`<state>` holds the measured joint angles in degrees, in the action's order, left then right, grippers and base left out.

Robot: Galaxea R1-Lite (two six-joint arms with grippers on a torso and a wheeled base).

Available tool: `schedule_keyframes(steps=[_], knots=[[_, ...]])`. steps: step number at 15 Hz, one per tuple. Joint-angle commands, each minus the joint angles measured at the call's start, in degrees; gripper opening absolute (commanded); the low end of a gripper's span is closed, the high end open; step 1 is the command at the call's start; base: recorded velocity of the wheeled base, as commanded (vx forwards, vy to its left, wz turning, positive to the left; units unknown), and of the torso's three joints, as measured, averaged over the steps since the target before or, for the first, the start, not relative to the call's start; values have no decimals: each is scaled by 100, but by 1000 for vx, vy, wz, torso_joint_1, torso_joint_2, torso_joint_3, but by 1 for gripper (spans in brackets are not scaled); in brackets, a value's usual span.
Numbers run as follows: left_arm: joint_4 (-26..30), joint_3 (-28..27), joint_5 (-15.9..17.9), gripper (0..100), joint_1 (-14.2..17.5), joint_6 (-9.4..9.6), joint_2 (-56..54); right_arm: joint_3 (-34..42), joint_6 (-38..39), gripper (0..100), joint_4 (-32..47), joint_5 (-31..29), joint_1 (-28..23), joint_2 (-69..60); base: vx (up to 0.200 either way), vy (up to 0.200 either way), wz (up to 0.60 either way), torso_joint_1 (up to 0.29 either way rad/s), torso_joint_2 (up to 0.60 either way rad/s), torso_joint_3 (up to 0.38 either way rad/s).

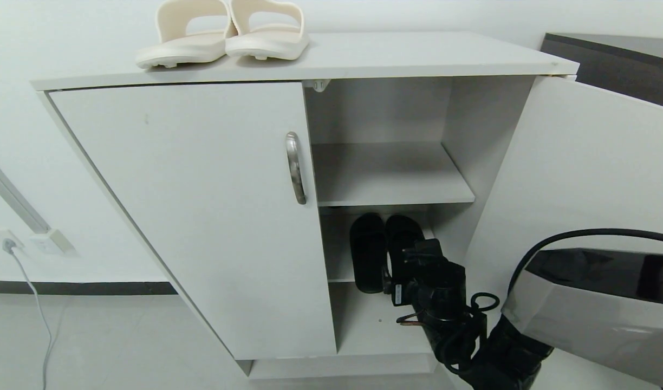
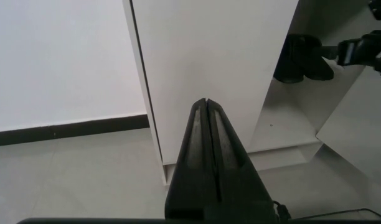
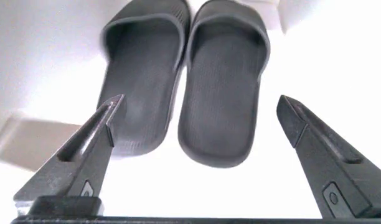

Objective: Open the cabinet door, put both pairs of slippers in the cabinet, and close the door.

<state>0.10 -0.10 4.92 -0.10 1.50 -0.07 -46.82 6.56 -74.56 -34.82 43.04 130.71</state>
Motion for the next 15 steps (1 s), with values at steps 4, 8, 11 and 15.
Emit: schedule_keyframes(steps=[4,8,11,15], knots=[[-1,1,-9,0,1,-9,7,332,-5,100,-59,10,134,-327,0,0,0,0,0,0],[-1,1,-18,0,1,-18,7,323,-5,100,-68,-16,231,-327,0,0,0,0,0,0],[-1,1,-9,0,1,-27,7,323,-14,100,-68,-52,283,-344,-67,0,0,2,1,1],[-1,1,-9,0,1,-27,7,341,-14,100,-68,-60,336,-344,-200,0,0,4,5,2]])
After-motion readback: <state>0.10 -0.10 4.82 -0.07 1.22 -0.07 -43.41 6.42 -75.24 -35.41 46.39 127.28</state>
